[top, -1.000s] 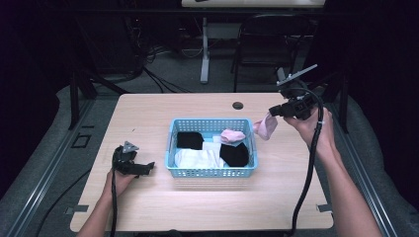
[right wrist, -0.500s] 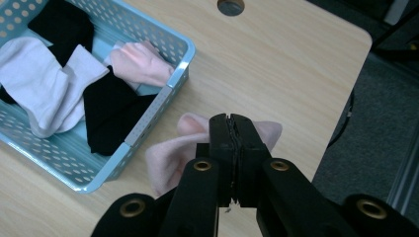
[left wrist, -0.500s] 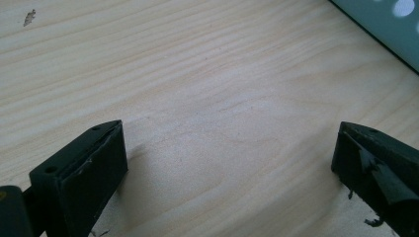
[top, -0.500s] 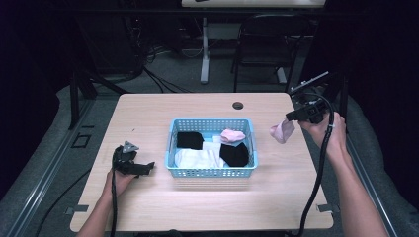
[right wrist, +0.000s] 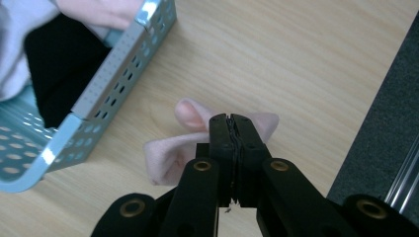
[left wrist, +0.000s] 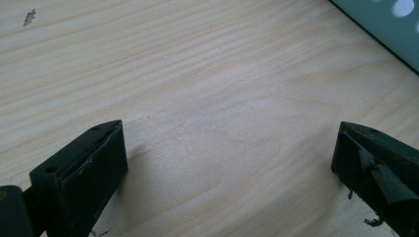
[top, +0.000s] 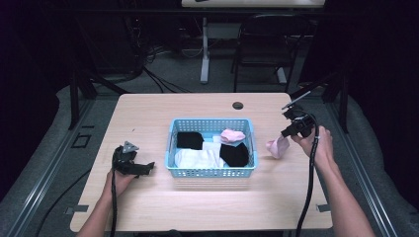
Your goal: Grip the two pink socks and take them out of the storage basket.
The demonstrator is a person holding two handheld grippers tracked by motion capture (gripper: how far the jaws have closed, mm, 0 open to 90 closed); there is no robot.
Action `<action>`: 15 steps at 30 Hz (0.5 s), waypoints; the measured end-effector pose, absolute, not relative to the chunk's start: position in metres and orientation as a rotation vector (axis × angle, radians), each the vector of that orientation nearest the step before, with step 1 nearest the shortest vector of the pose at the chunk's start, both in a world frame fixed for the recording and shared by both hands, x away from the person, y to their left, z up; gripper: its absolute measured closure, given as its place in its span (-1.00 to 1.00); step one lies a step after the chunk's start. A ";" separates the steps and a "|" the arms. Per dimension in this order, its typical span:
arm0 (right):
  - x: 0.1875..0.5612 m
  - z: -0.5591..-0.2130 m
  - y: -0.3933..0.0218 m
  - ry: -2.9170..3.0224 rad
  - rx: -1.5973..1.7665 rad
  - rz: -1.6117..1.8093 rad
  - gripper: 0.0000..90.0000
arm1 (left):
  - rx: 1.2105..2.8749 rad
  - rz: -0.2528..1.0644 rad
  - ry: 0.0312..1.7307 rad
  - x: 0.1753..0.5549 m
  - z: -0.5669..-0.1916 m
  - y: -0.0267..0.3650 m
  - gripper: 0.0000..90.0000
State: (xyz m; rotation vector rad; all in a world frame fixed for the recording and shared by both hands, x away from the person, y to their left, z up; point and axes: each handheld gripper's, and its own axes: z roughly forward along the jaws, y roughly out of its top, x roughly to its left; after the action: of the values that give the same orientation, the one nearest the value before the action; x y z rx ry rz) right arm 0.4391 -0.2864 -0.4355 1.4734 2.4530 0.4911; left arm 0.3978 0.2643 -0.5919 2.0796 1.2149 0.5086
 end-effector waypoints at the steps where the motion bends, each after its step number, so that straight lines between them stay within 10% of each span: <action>1: 0.441 -0.445 -0.285 2.472 1.476 0.456 0.97 | 2.080 0.511 1.213 0.398 -0.592 0.264 -0.99; 15: 0.450 -0.485 -0.285 2.492 1.592 0.448 0.88 | 2.084 0.504 1.207 0.397 -0.592 0.265 -0.99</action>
State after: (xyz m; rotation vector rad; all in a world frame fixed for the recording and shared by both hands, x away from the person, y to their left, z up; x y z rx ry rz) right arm 0.4498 -0.2853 -0.4849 1.5924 2.4922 0.4478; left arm 0.3974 0.2646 -0.5918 2.0844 1.2069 0.5039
